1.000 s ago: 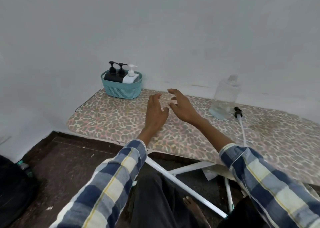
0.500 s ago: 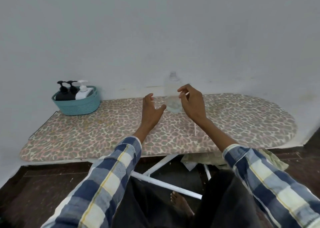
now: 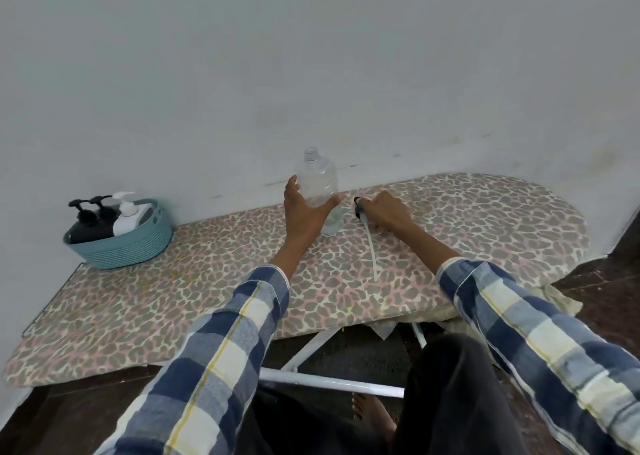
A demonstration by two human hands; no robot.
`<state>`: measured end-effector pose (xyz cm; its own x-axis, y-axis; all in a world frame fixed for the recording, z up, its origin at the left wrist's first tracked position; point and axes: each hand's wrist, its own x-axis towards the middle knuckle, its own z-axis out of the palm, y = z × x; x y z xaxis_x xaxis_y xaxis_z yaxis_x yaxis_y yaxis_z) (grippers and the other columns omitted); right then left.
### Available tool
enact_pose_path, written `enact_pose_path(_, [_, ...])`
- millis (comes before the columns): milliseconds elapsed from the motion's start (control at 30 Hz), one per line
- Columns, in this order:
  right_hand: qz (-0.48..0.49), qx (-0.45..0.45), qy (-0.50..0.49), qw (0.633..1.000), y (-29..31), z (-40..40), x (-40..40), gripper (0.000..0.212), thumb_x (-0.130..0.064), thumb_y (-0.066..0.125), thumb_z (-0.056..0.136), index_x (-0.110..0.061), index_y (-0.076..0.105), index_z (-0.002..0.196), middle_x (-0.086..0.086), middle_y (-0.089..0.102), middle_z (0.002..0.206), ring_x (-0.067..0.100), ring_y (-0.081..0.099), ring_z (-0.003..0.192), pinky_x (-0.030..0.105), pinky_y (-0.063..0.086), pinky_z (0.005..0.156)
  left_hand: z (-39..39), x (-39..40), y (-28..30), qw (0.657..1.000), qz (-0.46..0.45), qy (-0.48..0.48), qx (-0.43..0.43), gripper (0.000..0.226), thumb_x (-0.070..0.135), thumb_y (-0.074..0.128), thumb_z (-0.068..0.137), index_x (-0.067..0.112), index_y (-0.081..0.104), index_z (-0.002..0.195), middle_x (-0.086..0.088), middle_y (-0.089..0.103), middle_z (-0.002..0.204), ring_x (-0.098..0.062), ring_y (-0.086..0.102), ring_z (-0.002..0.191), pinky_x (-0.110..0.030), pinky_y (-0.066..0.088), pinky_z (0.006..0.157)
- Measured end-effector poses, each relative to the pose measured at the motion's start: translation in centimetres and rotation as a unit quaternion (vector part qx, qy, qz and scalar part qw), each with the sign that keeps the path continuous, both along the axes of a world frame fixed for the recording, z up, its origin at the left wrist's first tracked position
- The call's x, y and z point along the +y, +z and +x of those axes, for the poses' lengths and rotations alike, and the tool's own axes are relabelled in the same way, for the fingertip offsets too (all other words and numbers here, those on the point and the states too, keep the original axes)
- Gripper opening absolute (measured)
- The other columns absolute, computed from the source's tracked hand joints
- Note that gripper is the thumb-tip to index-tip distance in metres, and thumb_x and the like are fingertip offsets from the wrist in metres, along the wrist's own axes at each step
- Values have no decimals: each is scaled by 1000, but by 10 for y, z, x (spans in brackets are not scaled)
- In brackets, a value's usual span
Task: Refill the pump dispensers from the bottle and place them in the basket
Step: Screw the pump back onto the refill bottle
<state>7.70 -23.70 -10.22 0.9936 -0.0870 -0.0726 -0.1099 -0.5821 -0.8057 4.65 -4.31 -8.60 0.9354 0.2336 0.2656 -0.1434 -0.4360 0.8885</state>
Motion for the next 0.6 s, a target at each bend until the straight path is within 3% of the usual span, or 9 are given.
enact_pose_path(133, [-36,33,14,999,0,8,5,49,-52,53,97,-6,67,90,11,72,75,27,67,62,31,52,63,11,-11,-3,1000,-2,-1,-16,111,55,93,76,20,30,161,0,47,154,-17,48,140,-39,46,115])
enact_pose_path(267, [-112,32,20,993,2,10,13,47,-59,55,98,-13,52,87,5,68,78,23,69,67,31,51,63,15,-14,-3,1000,7,26,-8,101,56,93,76,22,37,152,-1,59,136,-22,63,124,-42,54,105])
enact_pose_path(400, [-145,16,-5,989,-6,12,14,42,-53,60,96,-11,58,97,4,65,80,26,71,79,37,59,76,12,-3,-1,999,40,30,-14,87,51,94,75,20,44,140,-1,64,126,-22,68,113,-43,57,99])
enact_pose_path(467, [-85,21,-17,996,-8,14,10,39,-49,63,94,-10,62,91,6,68,78,26,70,73,35,57,70,7,6,2,998,61,22,-10,84,49,94,76,20,45,138,1,65,123,-21,69,111,-40,58,96])
enact_pose_path(600, [183,27,-65,981,-4,12,0,34,-38,71,95,-7,67,82,8,62,67,20,53,52,29,43,51,-5,32,11,993,114,12,0,83,53,92,76,22,45,137,1,67,122,-20,72,108,-40,60,91])
